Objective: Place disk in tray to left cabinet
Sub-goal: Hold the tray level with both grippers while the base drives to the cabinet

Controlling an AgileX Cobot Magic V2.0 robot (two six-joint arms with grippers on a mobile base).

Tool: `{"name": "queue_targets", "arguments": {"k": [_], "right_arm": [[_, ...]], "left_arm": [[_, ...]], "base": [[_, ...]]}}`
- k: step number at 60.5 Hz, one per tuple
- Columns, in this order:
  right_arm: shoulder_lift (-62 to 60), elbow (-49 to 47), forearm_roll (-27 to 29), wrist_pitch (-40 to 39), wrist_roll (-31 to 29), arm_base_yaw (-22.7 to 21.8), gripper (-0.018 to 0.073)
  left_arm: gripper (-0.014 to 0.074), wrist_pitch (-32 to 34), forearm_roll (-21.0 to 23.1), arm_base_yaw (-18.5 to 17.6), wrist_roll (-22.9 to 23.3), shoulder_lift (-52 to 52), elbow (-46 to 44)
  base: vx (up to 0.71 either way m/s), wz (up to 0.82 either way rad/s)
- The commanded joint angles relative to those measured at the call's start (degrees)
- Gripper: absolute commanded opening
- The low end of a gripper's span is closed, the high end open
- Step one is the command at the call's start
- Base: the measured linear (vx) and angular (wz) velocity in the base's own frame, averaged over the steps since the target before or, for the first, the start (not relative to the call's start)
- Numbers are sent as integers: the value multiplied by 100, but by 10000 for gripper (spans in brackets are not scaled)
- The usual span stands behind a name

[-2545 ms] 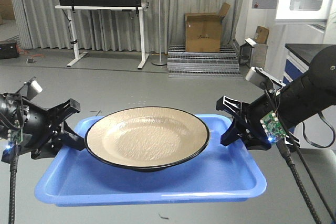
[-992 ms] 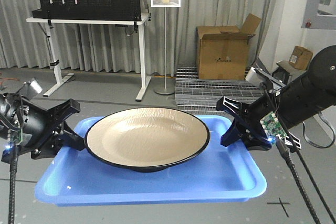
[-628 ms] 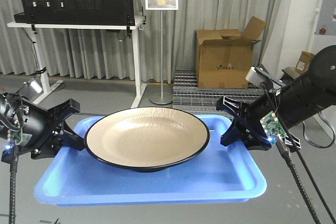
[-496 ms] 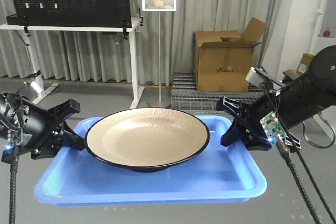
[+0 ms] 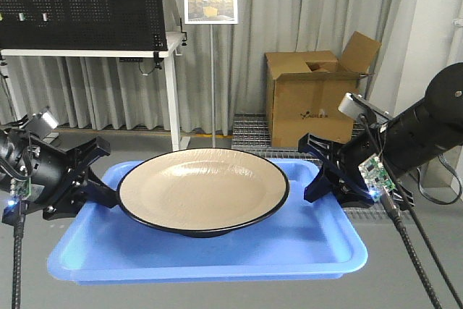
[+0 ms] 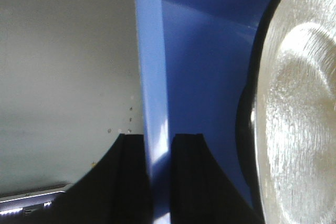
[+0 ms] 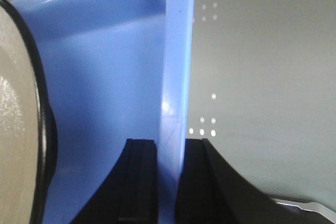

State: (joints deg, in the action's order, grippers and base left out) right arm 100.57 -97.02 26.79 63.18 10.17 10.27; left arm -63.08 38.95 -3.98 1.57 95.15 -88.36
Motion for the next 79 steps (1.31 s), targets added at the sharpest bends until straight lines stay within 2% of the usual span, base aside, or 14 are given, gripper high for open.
{"name": "queue_targets", "arguments": {"k": [1, 79], "right_arm": [[-300, -223, 1115, -215, -68, 170, -6], [-300, -223, 1117, -226, -68, 170, -6]], "left_arm": [[0, -12, 1219, -168, 55, -317, -222], [0, 14, 1219, -168, 55, -304, -222]], "base": [[60, -3], [54, -6]]}}
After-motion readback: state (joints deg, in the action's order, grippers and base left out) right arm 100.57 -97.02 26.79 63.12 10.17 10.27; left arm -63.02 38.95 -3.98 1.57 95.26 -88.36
